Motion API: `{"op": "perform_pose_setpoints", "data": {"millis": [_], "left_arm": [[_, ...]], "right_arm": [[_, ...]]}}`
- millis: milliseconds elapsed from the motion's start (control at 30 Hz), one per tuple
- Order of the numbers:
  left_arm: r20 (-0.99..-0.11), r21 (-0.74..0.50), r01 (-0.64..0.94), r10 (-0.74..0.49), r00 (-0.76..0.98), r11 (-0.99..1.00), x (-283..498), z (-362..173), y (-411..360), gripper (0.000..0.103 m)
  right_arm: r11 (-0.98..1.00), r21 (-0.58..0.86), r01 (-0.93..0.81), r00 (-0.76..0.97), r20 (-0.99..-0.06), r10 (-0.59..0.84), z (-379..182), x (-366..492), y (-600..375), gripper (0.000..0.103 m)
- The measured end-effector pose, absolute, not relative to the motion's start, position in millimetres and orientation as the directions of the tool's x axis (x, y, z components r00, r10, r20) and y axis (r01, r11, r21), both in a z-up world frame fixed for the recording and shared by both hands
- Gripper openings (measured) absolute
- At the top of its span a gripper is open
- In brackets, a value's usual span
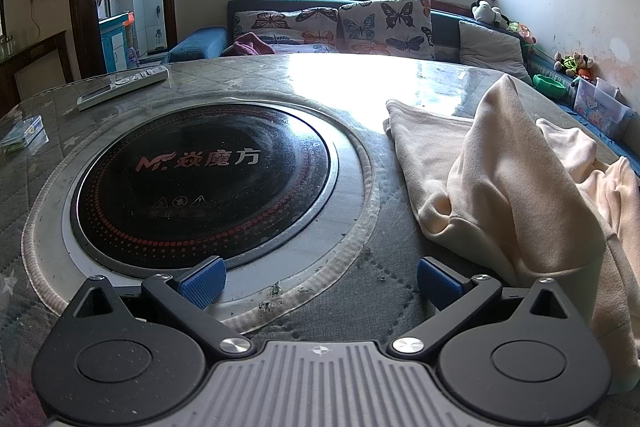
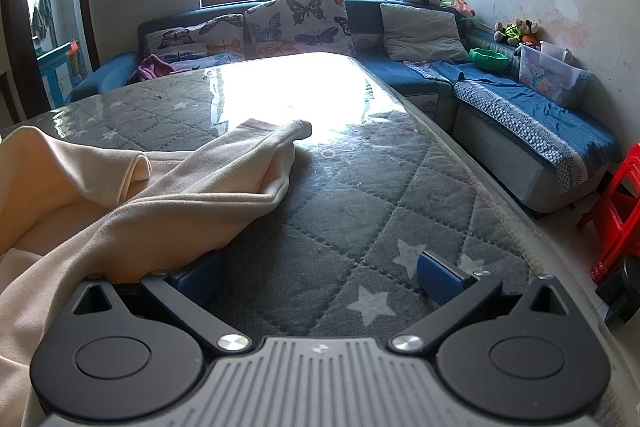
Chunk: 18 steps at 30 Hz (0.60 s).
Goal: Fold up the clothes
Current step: 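Move both open tools toward the crumpled cream sweatshirt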
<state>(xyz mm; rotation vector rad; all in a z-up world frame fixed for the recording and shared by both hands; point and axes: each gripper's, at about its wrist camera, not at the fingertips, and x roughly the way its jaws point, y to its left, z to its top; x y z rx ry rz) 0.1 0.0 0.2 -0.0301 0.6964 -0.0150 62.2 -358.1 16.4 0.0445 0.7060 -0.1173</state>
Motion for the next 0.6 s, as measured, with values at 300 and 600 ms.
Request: {"op": "perform_pose_setpoints", "data": {"millis": [300,600], "left_arm": [[-0.647,-0.032,0.003,-0.023,0.762,0.999,-1,0,-1,0.103],[-0.661,-0.035,-0.027,-0.002,0.75,0.999,-1,4,4,0.103]], "right_arm": [[0.992,-0.028,0.124,0.755,-0.646,-0.112,21,35,-344,0.103],[0.99,0.033,0.134,0.79,-0.607,-0.086,36,-27,-346,0.103]]}}
